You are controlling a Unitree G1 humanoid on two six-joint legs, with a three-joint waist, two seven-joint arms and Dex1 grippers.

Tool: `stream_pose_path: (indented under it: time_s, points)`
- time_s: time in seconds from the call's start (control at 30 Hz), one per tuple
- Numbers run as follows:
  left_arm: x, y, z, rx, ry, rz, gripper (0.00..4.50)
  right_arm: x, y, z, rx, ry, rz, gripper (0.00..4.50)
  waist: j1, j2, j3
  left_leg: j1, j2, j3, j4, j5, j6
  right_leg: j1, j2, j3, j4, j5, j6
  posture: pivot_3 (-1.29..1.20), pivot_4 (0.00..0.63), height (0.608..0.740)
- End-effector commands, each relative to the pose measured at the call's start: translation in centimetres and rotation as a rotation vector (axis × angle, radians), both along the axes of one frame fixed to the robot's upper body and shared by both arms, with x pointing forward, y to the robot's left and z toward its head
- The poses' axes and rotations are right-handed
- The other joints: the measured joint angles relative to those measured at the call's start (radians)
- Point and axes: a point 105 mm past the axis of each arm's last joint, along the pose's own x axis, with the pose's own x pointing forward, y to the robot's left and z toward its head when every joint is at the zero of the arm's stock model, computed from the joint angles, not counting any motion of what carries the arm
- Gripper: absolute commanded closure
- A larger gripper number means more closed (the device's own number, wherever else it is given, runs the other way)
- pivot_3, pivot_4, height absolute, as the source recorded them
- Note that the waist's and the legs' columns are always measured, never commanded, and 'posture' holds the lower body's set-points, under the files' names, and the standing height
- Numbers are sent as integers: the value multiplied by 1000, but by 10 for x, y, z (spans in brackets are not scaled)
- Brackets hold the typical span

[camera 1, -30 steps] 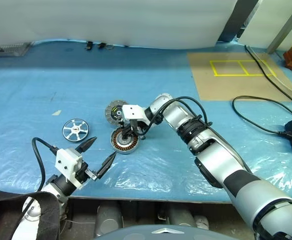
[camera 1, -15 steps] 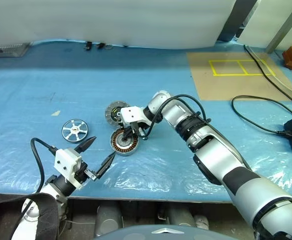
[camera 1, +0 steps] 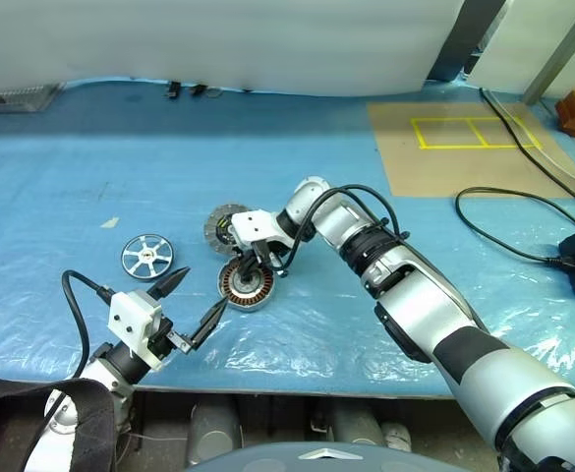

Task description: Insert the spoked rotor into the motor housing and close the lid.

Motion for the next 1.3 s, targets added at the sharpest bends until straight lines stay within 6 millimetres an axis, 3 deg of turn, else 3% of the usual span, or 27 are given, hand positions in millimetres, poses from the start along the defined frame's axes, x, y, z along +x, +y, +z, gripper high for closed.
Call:
stream_pose_path:
  time_s: [0.03, 0.93, 1.3]
  points:
    - [-1, 2, 5, 0, -27, -3, 0, 0, 5, 17, 46, -9, 28, 4445, 0, 0, 0, 0, 0, 0, 0, 0, 0, 0, 0, 0, 0, 0, 0, 0, 150, 740]
    - [-1, 5, 6, 7, -29, 8, 0, -13, -12, -18, -98, -37, 116, 4445, 0, 0, 0, 0, 0, 0, 0, 0, 0, 0, 0, 0, 1, 0, 0, 0, 150, 740]
    - [4, 2, 8, 8, -42, -2, 0, 12, 2, -16, -91, -377, 137, 4445, -5, 0, 0, 5, 0, 1, 1, 0, 0, 1, 0, 1, 5, 1, -1, 0, 150, 740]
